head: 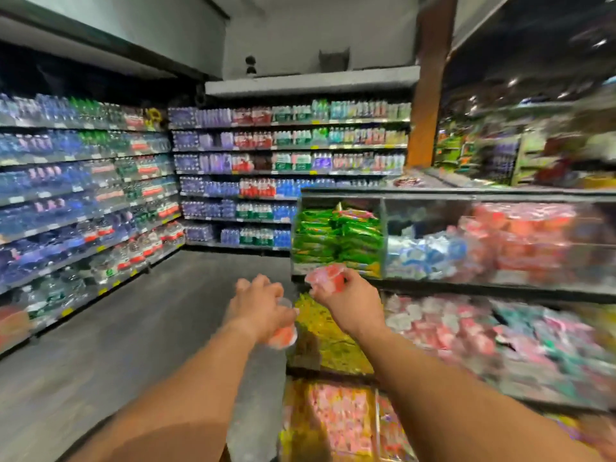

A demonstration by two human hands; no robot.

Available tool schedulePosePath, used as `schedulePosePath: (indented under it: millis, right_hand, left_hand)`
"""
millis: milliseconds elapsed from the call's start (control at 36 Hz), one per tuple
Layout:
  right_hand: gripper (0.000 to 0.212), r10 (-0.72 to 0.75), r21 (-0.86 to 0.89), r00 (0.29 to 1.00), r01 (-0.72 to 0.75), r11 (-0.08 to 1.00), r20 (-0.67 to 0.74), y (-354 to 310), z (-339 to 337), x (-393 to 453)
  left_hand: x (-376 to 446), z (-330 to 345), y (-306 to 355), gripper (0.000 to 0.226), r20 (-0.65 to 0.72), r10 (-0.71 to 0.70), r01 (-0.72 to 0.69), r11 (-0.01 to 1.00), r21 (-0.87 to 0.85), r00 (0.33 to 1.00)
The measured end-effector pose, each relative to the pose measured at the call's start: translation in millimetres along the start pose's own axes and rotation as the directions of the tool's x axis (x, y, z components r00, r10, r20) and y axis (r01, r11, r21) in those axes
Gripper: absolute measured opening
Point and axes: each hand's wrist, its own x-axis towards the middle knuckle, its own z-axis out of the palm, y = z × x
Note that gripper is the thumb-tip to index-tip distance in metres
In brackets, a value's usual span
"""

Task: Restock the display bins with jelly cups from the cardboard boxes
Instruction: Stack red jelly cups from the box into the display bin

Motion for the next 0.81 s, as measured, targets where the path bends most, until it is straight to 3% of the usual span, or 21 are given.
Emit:
schedulePosePath:
  millis: [83,194,278,472,639,806]
  right_hand:
    - [0.063,0.039,0.036,0.992,-0.035,0.999,-0.121,21,-57,3]
    - [0.049,0.107,0.080,0.967,-0.090,0.993,-0.230,55,-135,8]
    - [0.034,0.148,0.155,0.953,-0.109,0.982,-0.264,87,-188,10]
    - [0.037,0.166,0.188,0.931,-0.108,0.976,-0.326,160,-306,22]
    - [0.062,0.257,0.234,0.891,-0.177,0.956,-0.375,218,-362,59]
    - [0.043,0.292,0.251,0.880,-0.208,0.946,-0.374,262,-392,110]
  left_hand:
    - [7,-9,64,0.041,0.001,0.071,-0.071,0.997,-0.021,0.997]
    - [12,-18,148,0.043,-0.033,0.151,-0.153,0.988,-0.037,0.988]
    - [14,-17,207,0.043,-0.073,0.182,-0.188,0.979,-0.081,0.981]
    - [16,-6,346,0.048,-0.085,0.257,-0.264,0.961,-0.084,0.963]
    - [47,11,432,0.053,-0.062,0.297,-0.302,0.950,-0.087,0.953]
    - [100,26,489,0.061,-0.100,0.316,-0.325,0.940,-0.103,0.944]
